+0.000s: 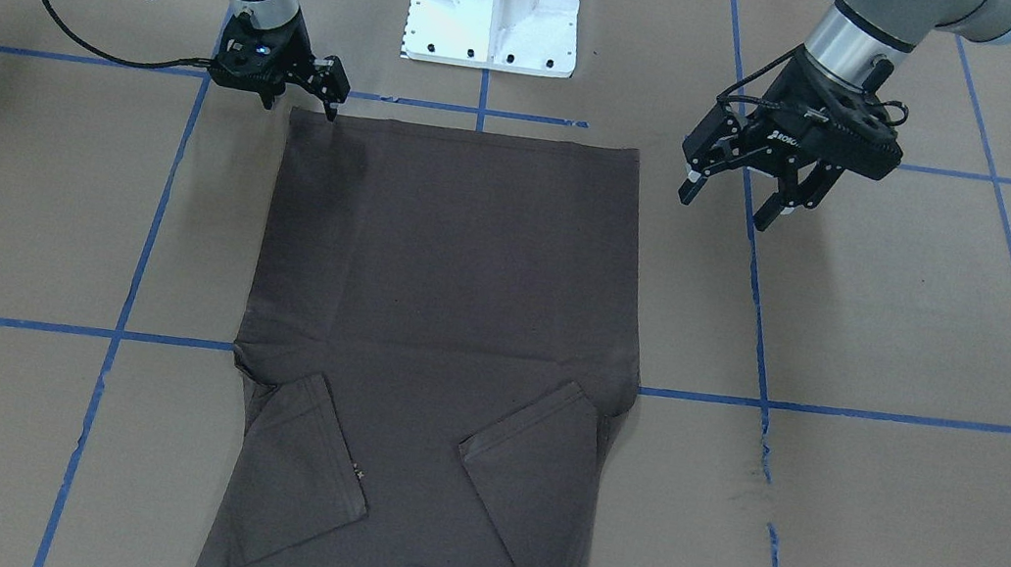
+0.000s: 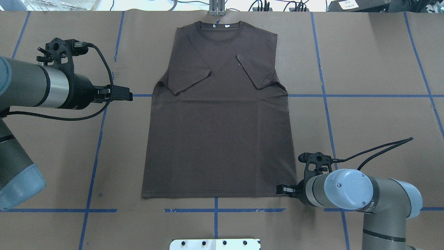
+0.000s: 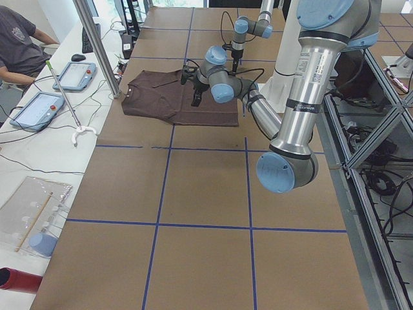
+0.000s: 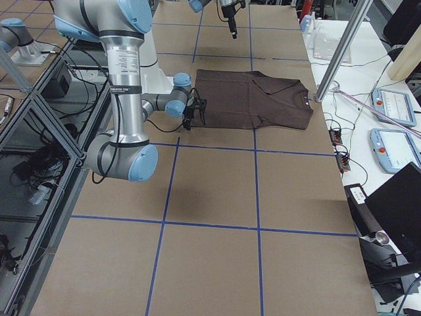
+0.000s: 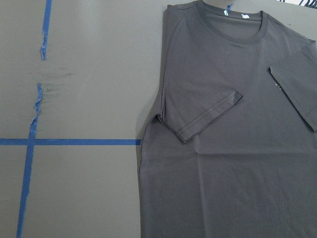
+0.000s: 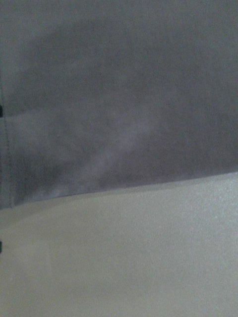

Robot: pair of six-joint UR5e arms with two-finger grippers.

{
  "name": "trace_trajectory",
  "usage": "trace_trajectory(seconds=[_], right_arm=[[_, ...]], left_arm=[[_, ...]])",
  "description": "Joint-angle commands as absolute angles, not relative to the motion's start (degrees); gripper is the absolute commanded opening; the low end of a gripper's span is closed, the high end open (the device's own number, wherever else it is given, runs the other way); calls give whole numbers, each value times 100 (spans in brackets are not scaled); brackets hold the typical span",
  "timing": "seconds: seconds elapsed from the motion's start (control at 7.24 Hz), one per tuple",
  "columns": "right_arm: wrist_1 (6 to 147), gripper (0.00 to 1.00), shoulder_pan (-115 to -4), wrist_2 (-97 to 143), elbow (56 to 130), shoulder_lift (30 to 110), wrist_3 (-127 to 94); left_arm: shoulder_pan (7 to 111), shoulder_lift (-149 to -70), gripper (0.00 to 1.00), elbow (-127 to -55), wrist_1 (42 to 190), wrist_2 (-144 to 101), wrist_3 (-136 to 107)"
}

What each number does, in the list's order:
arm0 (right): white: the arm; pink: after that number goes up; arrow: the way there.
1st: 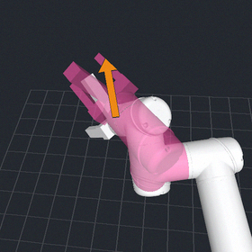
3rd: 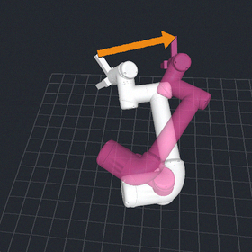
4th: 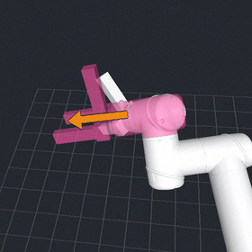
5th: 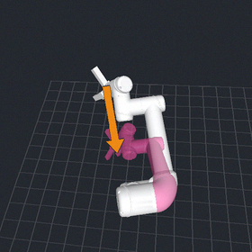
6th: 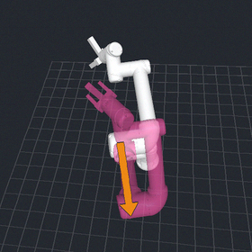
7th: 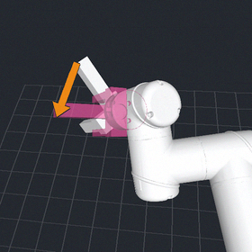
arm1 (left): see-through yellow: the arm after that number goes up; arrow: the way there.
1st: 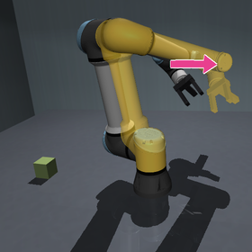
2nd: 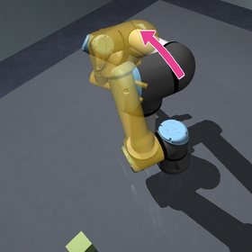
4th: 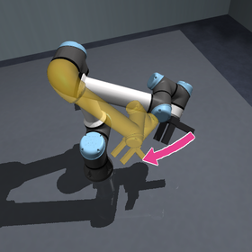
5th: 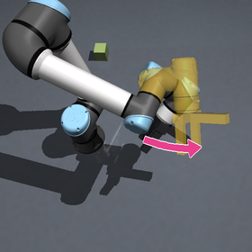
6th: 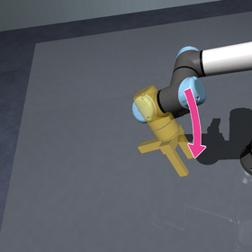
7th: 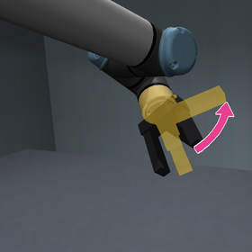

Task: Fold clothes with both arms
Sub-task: 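Grasp the two hem corners with the left and right grippers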

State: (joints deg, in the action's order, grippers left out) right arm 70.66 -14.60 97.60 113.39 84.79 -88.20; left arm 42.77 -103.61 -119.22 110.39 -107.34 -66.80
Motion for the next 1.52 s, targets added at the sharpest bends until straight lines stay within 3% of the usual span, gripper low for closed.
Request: trace_trajectory(seconds=[0.0, 0.14, 0.41, 1.11, 1.38], right_arm=[[7066, 23, -1476, 9791, 11338, 8473, -8798], [7066, 11, -1511, 9835, 11364, 8473, -8780], [7066, 0, -1538, 9870, 11408, 8481, -8780], [7066, 0, -1608, 9870, 11618, 8481, -8815], [7066, 0, -1861, 10036, 11934, 8508, -8798]], left_arm=[[4280, -10354, 100, -11918, 11039, -10740, -6680], [4280, -10354, 100, -11918, 11039, -10740, -6680], [4280, -10354, 100, -11918, 11039, -10740, -6680], [4211, -10284, 100, -11918, 10943, -10749, -7054], [2951, -10170, 100, -11944, 10898, -10270, -9105]])
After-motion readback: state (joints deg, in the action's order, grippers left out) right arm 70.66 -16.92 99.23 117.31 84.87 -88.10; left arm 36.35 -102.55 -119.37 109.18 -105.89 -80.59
